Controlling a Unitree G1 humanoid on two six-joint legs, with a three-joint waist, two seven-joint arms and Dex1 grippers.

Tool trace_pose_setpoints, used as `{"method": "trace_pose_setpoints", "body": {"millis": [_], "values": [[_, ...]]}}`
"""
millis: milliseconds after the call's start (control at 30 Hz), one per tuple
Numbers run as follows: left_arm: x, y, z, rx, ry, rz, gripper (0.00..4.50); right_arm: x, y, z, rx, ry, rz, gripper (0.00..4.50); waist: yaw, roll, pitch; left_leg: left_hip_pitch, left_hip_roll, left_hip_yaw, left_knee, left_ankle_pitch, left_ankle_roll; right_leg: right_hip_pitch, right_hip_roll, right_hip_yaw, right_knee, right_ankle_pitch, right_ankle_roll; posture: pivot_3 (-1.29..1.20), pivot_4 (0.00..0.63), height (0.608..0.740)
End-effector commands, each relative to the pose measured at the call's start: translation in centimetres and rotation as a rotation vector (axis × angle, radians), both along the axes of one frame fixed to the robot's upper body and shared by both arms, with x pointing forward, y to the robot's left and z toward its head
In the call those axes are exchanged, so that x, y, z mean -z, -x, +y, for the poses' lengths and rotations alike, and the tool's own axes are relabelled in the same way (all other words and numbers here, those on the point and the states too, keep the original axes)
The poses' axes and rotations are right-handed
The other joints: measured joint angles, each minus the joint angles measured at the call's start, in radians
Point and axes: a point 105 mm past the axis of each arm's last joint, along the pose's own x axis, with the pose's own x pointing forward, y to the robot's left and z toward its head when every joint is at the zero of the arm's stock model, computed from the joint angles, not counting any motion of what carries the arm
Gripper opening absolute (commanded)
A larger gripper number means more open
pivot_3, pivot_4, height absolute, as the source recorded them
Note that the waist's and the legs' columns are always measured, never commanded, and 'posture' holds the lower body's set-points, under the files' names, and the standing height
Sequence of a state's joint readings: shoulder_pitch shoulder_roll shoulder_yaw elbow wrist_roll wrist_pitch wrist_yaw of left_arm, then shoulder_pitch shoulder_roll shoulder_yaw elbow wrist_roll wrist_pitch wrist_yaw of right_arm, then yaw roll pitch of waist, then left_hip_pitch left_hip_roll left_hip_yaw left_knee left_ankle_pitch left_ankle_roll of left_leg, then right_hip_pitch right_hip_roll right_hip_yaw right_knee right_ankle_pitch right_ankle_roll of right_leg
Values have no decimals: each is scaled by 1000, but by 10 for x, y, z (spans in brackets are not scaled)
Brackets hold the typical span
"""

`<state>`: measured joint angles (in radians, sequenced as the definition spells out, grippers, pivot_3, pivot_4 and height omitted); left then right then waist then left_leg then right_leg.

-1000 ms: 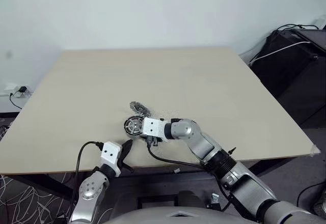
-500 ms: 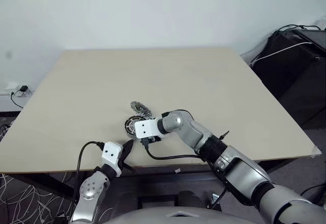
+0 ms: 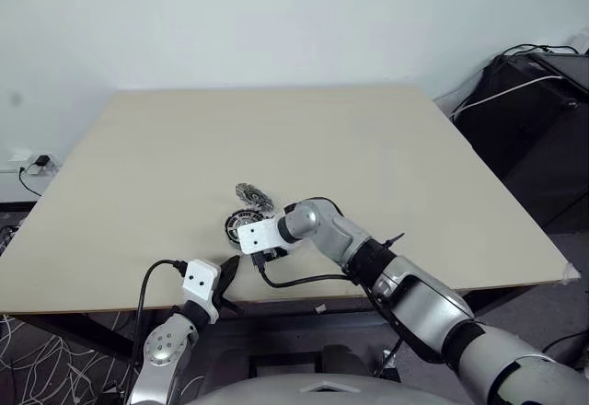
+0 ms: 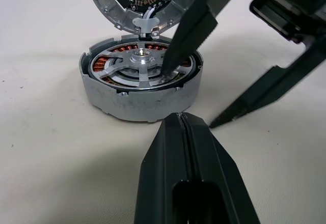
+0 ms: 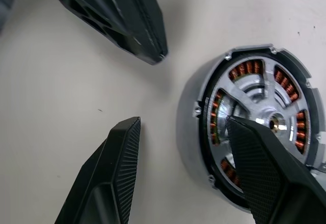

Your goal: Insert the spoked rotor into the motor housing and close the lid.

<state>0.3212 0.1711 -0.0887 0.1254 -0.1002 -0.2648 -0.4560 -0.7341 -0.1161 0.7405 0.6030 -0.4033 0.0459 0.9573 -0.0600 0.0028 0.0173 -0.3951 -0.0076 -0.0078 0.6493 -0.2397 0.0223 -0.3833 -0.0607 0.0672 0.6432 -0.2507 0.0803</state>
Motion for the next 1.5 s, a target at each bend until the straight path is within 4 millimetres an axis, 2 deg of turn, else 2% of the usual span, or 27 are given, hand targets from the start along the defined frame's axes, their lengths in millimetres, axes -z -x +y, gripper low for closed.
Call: {"method": "trace_pose_setpoints", "body": {"millis": [33,67,267,333,533,733,900,1033,1167,1333,1433,1500], "values": [[-10,-5,-3,-4,14,-44,0,-11,-9,4,-5,-14,-43,2480,0,0,0,0,0,0,0,0,0,0,0,0,0,0,0,0,0,740],[-10,-5,-3,-6,15,-44,0,-11,-9,4,-5,-14,-45,2306,0,0,0,0,0,0,0,0,0,0,0,0,0,0,0,0,0,740],[-9,-4,-3,-11,15,-41,0,-11,-11,4,-5,-15,-53,364,-1,0,0,0,0,0,0,0,0,0,0,0,0,0,0,0,0,740],[-9,-4,-3,-10,16,-40,0,-11,-11,4,-6,-16,-56,90,-1,0,0,0,0,0,0,0,-1,0,0,0,1,0,0,0,0,740],[-7,-5,-5,-4,17,-35,0,-13,-13,3,9,-41,-64,48,-1,1,0,0,0,-1,0,0,-1,0,0,0,1,0,0,0,0,740],[-6,-7,-6,1,17,-30,0,-25,-16,-4,99,-147,-55,48,2,1,1,0,0,-1,0,0,-1,0,0,0,0,0,0,0,0,740],[-3,-7,-11,15,24,-21,0,-41,-24,-28,370,-272,19,48,11,0,2,-2,0,-1,0,1,0,-1,-1,0,0,0,0,0,0,740],[-1,-5,-15,30,31,-7,0,-51,-25,-56,584,-324,97,48,19,0,2,-3,0,-1,0,1,0,-3,-1,0,0,0,-1,0,0,740],[0,-6,-16,37,32,-3,0,-57,-17,-79,756,-348,208,48,26,0,2,-5,0,0,0,1,0,-5,0,0,0,-1,-1,0,0,740],[1,-6,-15,39,30,2,0,-55,1,-103,915,-338,352,48,28,0,2,-6,0,0,-1,1,0,-7,-1,0,0,-1,-1,0,0,740],[2,-5,-13,38,28,6,0,-53,12,-107,968,-342,420,48,29,0,3,-9,0,0,0,1,0,-9,-1,0,0,-1,-1,0,0,740],[2,-5,-12,37,26,9,0,-52,21,-103,992,-354,482,48,28,-1,3,-10,0,0,0,1,0,-10,-1,0,0,-1,-1,0,0,740]]}}
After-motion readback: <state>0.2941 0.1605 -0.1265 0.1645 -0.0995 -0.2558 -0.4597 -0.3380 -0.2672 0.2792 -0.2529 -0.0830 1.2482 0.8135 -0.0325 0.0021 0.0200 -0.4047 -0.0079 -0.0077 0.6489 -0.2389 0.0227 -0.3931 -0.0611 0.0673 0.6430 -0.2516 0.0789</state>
